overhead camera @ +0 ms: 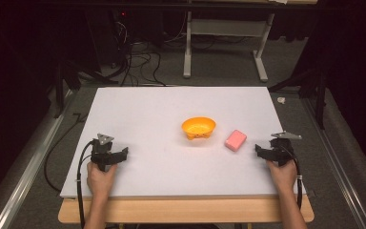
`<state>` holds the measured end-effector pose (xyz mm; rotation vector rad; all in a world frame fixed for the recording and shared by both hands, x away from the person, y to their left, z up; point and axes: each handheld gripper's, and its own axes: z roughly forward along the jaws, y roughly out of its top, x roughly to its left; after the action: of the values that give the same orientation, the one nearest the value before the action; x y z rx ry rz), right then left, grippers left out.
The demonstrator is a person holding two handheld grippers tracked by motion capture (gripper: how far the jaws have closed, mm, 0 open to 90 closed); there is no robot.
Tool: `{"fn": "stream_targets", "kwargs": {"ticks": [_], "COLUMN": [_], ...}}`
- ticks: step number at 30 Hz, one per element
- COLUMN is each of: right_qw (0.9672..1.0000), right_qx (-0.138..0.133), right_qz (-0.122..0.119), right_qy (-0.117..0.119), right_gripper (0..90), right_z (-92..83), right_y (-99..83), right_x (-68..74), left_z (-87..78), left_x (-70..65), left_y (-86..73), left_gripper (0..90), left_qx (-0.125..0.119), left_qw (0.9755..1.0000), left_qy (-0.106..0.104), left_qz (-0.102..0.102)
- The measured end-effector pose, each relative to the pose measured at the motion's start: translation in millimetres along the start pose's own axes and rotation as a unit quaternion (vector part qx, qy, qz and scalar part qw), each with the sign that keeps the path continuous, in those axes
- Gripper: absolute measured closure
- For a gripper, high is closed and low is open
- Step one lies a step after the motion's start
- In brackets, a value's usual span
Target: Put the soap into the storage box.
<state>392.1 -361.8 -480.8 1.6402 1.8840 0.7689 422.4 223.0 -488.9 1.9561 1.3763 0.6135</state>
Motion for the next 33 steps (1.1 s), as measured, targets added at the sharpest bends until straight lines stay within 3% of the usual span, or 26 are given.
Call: {"fn": "stream_targets", "kwargs": {"ticks": [27,33], "right_qw": [1.0,0.9999], "right_qx": [0.005,0.014], "right_qz": [0.0,0.006], "right_qy": [-0.001,0.0], "right_gripper": [23.6,16.8], "right_z": [0.1,-0.4], "right_y": [1.4,4.3], "right_x": [0.0,-1.0], "left_z": [0.1,0.1], "left_x": [0.3,0.4], "left_y": [0.2,0.2], "left_gripper": [21.9,21.8], "left_qx": [0.001,0.002], "left_qw": [1.0,1.0], "left_qy": [-0.001,-0.001], "left_qz": [-0.002,-0.002]}}
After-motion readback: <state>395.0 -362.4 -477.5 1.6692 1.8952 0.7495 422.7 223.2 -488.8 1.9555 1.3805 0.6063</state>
